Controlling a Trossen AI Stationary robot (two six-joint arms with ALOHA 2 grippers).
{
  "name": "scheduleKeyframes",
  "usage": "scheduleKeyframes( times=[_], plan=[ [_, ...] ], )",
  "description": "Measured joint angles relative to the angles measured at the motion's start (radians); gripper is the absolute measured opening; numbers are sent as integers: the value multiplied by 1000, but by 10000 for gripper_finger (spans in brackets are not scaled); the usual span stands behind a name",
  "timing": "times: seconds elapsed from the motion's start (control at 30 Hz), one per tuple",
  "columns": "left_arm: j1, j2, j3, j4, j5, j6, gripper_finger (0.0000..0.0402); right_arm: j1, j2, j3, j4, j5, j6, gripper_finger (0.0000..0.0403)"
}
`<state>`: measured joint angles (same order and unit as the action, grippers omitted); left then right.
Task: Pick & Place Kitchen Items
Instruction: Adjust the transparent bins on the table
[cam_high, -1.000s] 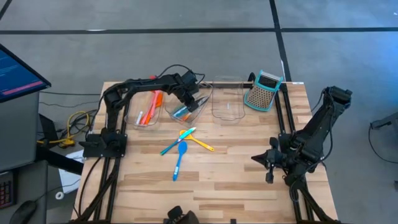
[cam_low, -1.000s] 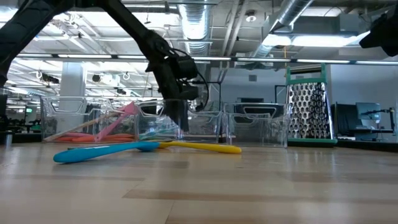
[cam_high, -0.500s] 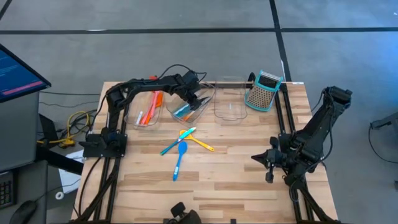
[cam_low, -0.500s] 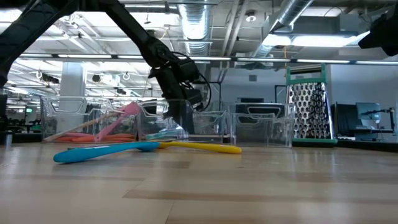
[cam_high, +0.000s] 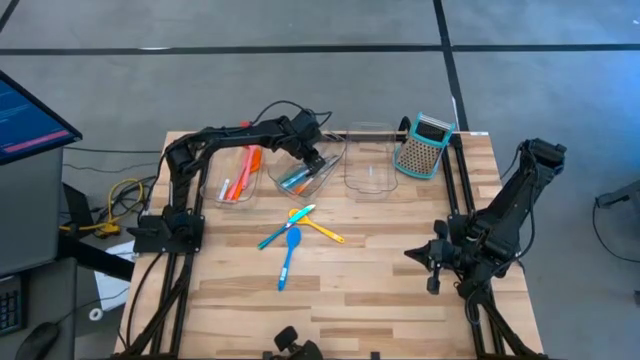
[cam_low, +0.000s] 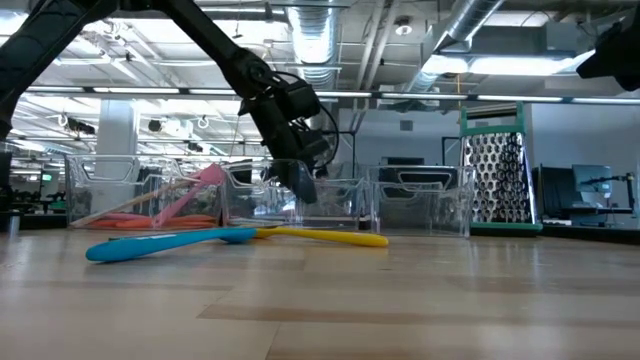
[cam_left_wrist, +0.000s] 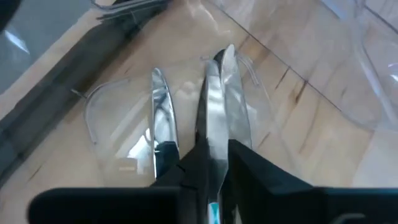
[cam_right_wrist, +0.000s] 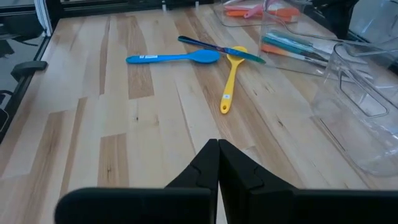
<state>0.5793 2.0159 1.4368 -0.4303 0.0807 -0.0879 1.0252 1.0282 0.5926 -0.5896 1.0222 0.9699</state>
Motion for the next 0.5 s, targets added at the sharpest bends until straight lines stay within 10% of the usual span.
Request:
scheduleKeyframes(
  times=[0.2,0.5],
  plan=[
    [-4,-10,0,-5,0,36,74,0,0,0,4,31,0,0],
    [-9,-203,-21,-18,14,88,6,-27,0,0,80,124,-8,0]
  ],
)
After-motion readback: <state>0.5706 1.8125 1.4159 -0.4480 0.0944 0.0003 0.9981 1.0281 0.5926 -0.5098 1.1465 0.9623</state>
